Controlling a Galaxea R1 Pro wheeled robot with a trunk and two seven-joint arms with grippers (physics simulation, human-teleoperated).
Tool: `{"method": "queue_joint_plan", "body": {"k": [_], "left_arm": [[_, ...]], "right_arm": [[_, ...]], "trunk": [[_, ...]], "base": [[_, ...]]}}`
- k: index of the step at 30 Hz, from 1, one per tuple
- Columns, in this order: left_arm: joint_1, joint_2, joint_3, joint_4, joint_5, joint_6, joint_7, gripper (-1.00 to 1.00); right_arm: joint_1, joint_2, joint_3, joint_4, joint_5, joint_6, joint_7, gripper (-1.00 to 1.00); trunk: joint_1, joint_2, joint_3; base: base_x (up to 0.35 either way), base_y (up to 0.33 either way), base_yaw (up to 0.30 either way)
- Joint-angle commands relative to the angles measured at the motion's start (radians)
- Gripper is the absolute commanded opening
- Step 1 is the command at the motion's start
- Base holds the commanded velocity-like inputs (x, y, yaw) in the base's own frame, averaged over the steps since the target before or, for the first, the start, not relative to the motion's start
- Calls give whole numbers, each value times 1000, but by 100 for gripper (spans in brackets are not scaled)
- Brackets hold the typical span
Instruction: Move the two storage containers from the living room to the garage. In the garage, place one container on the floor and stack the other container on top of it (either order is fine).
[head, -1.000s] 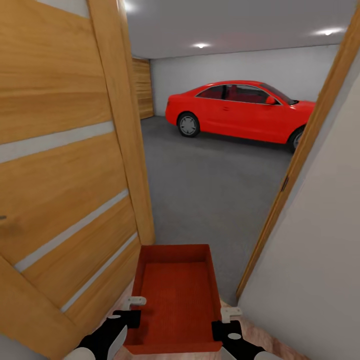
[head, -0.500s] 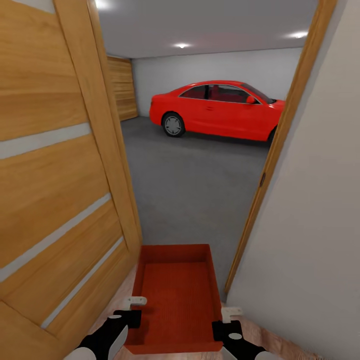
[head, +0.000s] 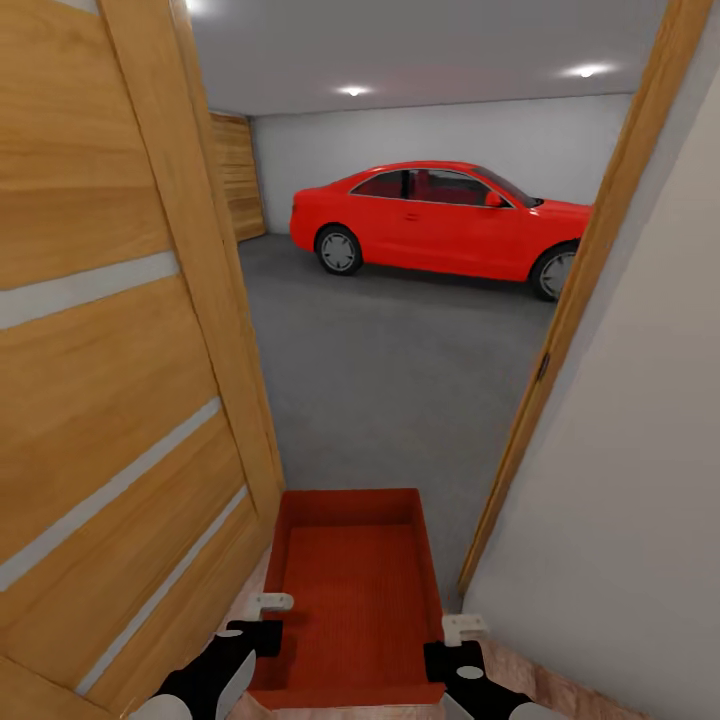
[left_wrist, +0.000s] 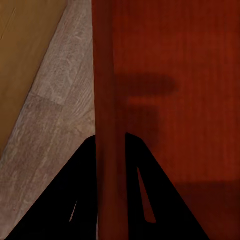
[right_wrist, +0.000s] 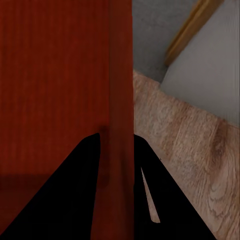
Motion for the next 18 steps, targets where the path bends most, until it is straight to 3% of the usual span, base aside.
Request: {"method": "queue_joint_plan", "body": {"k": [1,14,18], "left_arm": [[0,16,-6,2,-3,7,8,-100],[1,16,-7,2,-3,5,8,-100],[1,16,-7,2,-4,5,8,-100]], "right_arm": [[-1,-31,4,1,-2,-21,-6,-100],[-1,-31,4,1,-2,-22,-6,-100],[-1,-31,2,1,-2,-23,-7,-100]], "trunk": [[0,-1,-1],[0,-1,-1],[0,-1,-1]], "base": [[201,263,0],[201,260,-4],[83,88,-215]]}}
